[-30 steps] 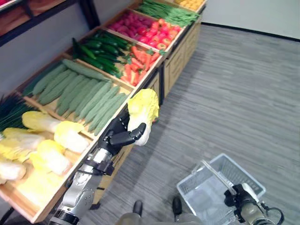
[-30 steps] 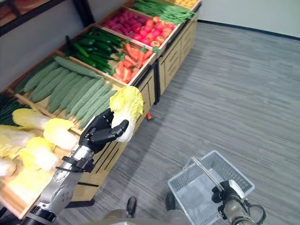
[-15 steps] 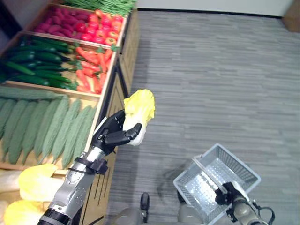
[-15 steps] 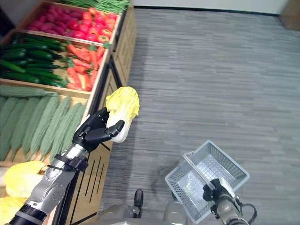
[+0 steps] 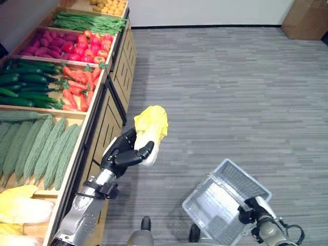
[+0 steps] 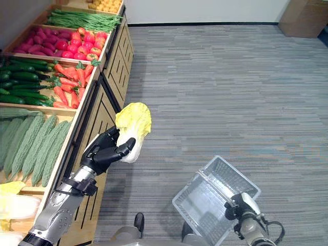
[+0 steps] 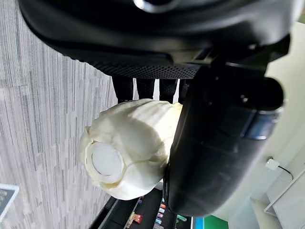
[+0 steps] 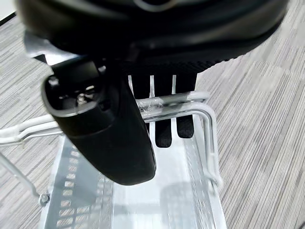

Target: Get the vegetables into the basket

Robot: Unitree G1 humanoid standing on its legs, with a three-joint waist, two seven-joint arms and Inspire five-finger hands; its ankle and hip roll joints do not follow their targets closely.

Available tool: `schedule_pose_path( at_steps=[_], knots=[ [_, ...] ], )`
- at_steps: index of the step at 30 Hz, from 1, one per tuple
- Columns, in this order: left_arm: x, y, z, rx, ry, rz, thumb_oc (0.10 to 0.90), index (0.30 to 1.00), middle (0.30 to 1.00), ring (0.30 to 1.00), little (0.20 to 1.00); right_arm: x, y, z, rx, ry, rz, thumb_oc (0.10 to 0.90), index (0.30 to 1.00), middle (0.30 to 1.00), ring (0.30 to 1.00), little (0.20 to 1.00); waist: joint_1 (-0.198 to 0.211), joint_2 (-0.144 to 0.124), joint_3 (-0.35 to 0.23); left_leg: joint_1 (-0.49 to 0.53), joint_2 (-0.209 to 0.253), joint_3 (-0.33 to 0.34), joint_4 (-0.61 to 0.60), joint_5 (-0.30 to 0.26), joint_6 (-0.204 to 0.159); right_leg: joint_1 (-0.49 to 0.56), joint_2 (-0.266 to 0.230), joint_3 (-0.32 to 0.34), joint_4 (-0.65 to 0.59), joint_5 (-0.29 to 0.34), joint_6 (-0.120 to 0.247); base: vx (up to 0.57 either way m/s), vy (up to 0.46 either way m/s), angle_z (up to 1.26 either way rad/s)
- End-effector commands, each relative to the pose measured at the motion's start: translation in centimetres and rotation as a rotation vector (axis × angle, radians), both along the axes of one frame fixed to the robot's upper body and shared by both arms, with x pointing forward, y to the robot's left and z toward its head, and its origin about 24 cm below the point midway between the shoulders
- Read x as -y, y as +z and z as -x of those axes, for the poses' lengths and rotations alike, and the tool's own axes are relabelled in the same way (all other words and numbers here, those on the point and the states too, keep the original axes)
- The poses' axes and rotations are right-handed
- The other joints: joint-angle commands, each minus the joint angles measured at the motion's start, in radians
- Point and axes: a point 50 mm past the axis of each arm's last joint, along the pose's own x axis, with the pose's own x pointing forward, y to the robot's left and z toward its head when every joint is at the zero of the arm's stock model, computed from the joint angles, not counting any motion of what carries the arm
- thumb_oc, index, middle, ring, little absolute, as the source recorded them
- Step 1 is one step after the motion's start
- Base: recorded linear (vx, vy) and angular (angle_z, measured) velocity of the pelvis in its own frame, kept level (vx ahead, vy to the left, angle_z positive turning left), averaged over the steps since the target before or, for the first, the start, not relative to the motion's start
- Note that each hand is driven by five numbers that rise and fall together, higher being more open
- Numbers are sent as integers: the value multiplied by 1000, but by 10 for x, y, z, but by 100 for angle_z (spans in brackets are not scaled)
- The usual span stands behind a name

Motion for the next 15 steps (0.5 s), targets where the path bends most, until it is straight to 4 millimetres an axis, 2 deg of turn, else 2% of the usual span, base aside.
schedule_pose_path(
  at_steps=[1,5,7,9,10,11,13,15],
  knots=[
    [10,57,-19,314,-61,-75,400,300,300,300,300,20,47,-54,262,25,94,400,300,300,300,300,-1,-61,-40,-36,-10,-33,2,-17,-15,-21,-82,-5,6,-8,69,34,-23,-3],
    [20,65,-25,392,-126,-269,400,300,300,300,300,16,78,-85,428,68,89,400,300,300,300,300,-13,-58,-53,-21,-8,-21,-3,-28,-15,-17,-85,4,6,-5,73,20,-3,-4],
    [27,75,-29,495,-175,-456,400,300,300,300,300,6,102,-108,541,142,86,400,300,300,300,300,-21,-59,-59,-13,-10,-15,-3,-37,-13,-17,-88,13,6,-5,75,0,0,0],
    [35,85,-34,599,-211,-598,400,300,300,300,300,-2,115,-119,609,193,74,400,300,300,300,300,-30,-60,-66,-9,-10,-9,-3,-44,-12,-17,-90,18,6,-3,78,7,5,-5],
    [35,85,-34,601,-212,-600,400,300,300,300,300,-2,115,-119,610,190,74,400,300,300,300,300,-27,-61,-64,-8,-10,-9,-3,-45,-12,-16,-91,19,6,-4,78,34,26,-17],
    [53,100,-42,787,-271,-791,400,300,300,300,300,-17,136,-137,706,266,39,400,300,300,300,300,-37,-65,-72,3,-13,2,-3,-56,-11,-16,-95,29,6,-1,84,35,25,-20],
    [61,101,-45,843,-297,-856,400,300,300,300,300,-34,151,-150,768,342,5,400,300,300,300,300,-45,-67,-77,9,-14,11,-3,-61,-9,-17,-96,36,6,2,87,30,21,-14],
    [68,94,-50,862,-330,-926,400,300,300,300,300,-43,158,-157,795,375,-29,400,300,300,300,300,-47,-70,-81,15,-15,20,-3,-65,-9,-19,-98,44,6,4,89,17,12,-27]
  ],
)
